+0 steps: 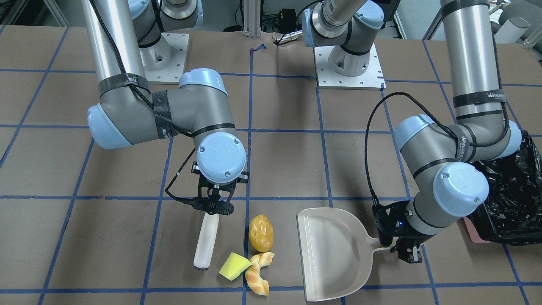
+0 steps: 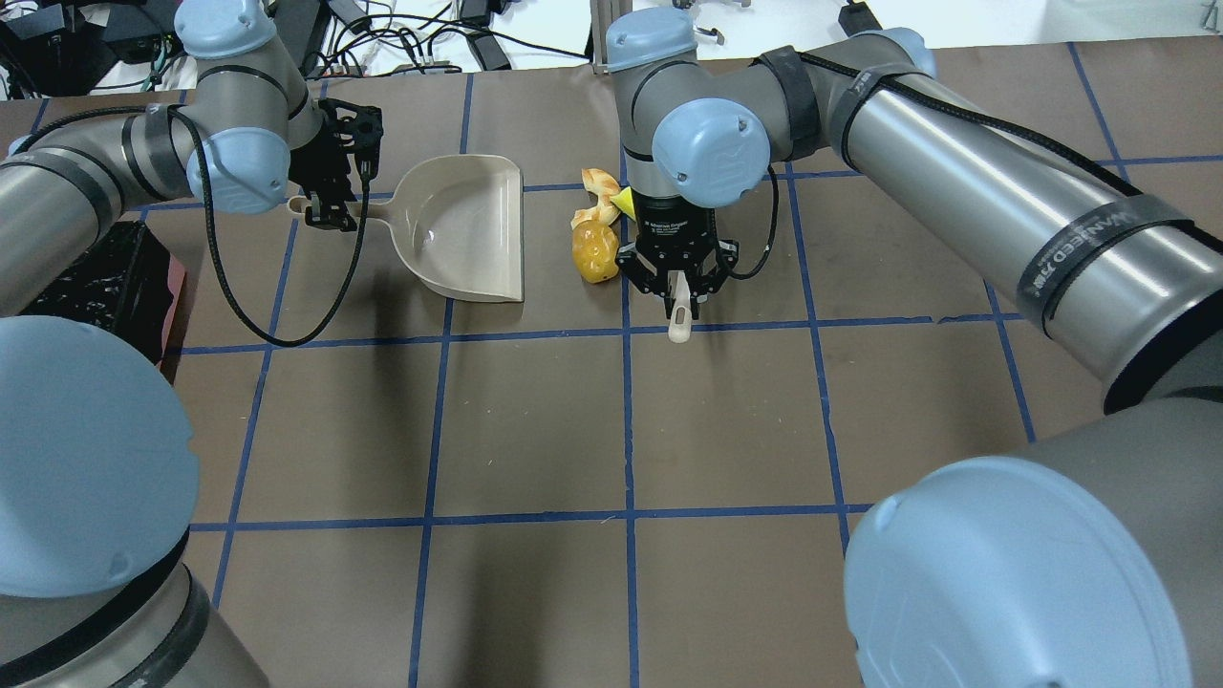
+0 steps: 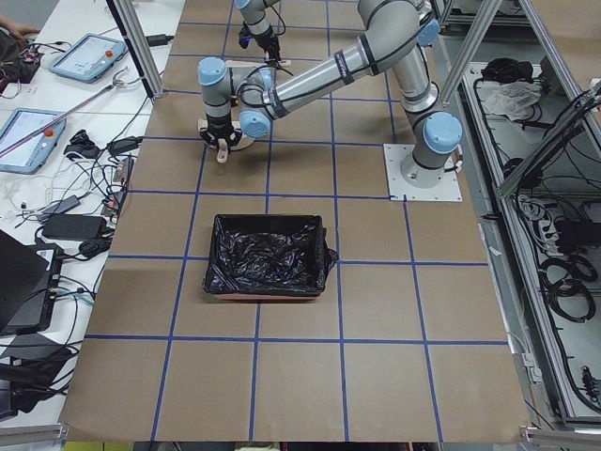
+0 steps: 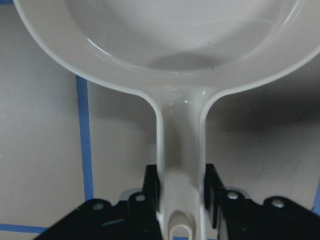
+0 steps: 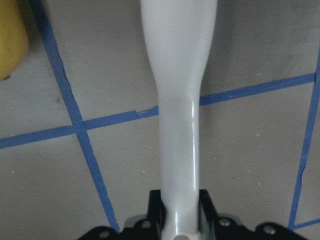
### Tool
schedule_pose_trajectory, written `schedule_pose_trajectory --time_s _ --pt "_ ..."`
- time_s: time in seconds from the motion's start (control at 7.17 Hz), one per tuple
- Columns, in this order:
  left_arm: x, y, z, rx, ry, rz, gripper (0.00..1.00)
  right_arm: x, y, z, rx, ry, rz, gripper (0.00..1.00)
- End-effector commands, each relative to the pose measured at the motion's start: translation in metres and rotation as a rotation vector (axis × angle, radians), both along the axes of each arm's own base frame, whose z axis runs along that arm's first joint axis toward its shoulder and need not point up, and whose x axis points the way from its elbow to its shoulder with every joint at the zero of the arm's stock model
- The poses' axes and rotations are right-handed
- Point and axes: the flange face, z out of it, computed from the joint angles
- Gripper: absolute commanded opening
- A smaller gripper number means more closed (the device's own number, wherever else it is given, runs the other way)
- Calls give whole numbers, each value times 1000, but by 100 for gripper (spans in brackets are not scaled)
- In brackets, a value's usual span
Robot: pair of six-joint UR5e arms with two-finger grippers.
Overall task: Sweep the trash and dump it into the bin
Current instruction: 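Lower the brush with the right gripper behind the potato and sponge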
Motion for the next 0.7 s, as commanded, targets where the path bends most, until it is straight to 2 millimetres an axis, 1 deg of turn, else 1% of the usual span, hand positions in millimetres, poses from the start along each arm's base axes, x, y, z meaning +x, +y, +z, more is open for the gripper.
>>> schedule_pose_trajectory --time_s 0.0,0.14,0.28,0.56 --pt "0 1 1 0 -1 0 0 2 -7 -6 -3 -2 -3 18" --pt "-2 1 0 3 -4 -1 0 4 -13 -15 0 3 -13 18" --pt "-1 1 -1 4 -14 -1 0 9 -18 -19 -5 7 -22 18" --pt "0 0 -4 8 -17 -1 0 17 -15 -21 -4 9 -25 18"
